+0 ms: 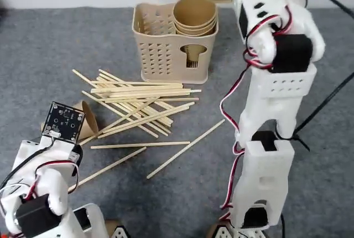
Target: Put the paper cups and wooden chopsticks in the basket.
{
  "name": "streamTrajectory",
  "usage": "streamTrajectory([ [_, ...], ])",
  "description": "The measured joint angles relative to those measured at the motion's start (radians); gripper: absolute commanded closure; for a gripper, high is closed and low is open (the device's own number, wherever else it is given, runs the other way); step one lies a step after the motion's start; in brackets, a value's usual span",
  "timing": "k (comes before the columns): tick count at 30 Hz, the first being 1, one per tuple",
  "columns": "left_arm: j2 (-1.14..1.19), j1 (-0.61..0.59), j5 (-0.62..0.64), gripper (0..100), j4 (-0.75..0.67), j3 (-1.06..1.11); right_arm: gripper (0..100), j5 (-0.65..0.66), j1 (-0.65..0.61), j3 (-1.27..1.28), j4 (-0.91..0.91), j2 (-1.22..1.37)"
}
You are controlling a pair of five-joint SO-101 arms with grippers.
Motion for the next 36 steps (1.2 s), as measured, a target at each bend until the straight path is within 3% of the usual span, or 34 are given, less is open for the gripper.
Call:
streamTrajectory([
  [7, 0.0, 0.0, 0.0, 74, 0.0, 0.0, 99.1, -0.189, -0.005, 0.0, 0.0, 0.023],
  [18, 0.0, 0.0, 0.0, 74, 0.0, 0.0, 99.1, -0.203, -0.071, 0.0, 0.227, 0.023],
  [36, 0.0, 0.0, 0.0, 74, 0.0, 0.0, 99.1, -0.227, -0.075, 0.002, 0.143, 0.109],
])
